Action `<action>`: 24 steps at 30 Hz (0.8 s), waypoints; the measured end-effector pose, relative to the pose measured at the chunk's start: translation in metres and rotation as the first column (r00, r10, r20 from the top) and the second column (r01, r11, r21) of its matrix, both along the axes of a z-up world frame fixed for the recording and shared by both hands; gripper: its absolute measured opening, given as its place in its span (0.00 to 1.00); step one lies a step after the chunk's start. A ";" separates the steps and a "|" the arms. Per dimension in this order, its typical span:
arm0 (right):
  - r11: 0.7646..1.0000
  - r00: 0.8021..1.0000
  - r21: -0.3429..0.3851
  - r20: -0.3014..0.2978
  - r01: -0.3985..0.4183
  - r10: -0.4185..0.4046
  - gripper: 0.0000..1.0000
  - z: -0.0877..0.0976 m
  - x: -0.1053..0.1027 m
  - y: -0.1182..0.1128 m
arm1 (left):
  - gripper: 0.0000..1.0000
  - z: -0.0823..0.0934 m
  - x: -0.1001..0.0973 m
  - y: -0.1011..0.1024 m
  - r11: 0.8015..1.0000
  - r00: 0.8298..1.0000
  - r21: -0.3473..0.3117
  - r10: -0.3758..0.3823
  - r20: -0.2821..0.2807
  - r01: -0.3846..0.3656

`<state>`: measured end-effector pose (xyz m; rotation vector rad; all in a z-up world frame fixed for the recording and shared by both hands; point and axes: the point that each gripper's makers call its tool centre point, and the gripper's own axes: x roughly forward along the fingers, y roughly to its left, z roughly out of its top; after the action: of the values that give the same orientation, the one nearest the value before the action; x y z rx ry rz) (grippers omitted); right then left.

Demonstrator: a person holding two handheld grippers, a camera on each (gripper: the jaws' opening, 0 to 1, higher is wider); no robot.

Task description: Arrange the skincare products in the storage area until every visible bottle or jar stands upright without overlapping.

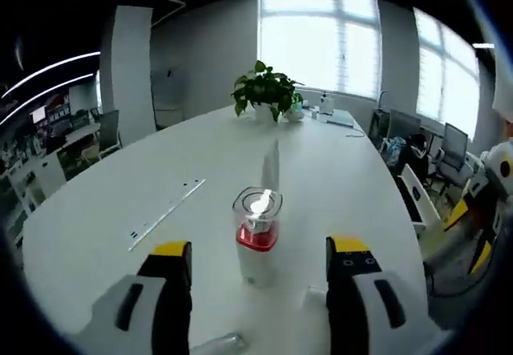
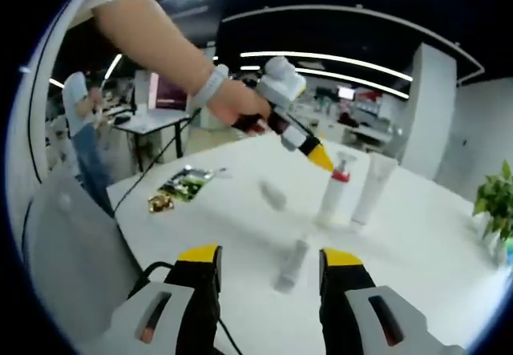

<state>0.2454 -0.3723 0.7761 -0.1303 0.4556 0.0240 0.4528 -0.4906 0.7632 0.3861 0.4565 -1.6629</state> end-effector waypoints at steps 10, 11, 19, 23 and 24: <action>1.000 1.000 0.001 -0.027 -0.009 0.009 0.47 -0.005 -0.001 0.001 | 0.61 -0.025 -0.001 -0.025 0.992 0.987 -0.022 -0.125 -0.100 0.123; 1.000 1.000 0.007 -0.024 -0.005 0.005 0.47 -0.005 -0.001 0.000 | 0.59 -0.026 -0.003 -0.026 0.987 0.984 -0.018 -0.158 -0.083 0.157; 1.000 0.999 0.002 -0.032 -0.010 0.010 0.45 -0.006 -0.002 0.001 | 0.45 -0.038 -0.002 -0.034 0.976 0.977 0.031 -0.213 -0.032 0.214; 1.000 0.999 0.004 -0.032 -0.012 0.012 0.45 -0.007 -0.002 0.001 | 0.32 -0.044 -0.006 -0.035 0.971 0.972 0.048 -0.232 -0.030 0.233; 1.000 0.999 0.003 -0.033 -0.011 0.011 0.45 -0.007 -0.002 0.001 | 0.29 -0.046 -0.010 -0.034 0.967 0.968 0.050 -0.249 -0.032 0.251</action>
<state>0.2435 -0.3713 0.7693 -0.1299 0.4875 0.0380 0.4432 -0.5249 0.7175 0.4786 0.4874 -1.9048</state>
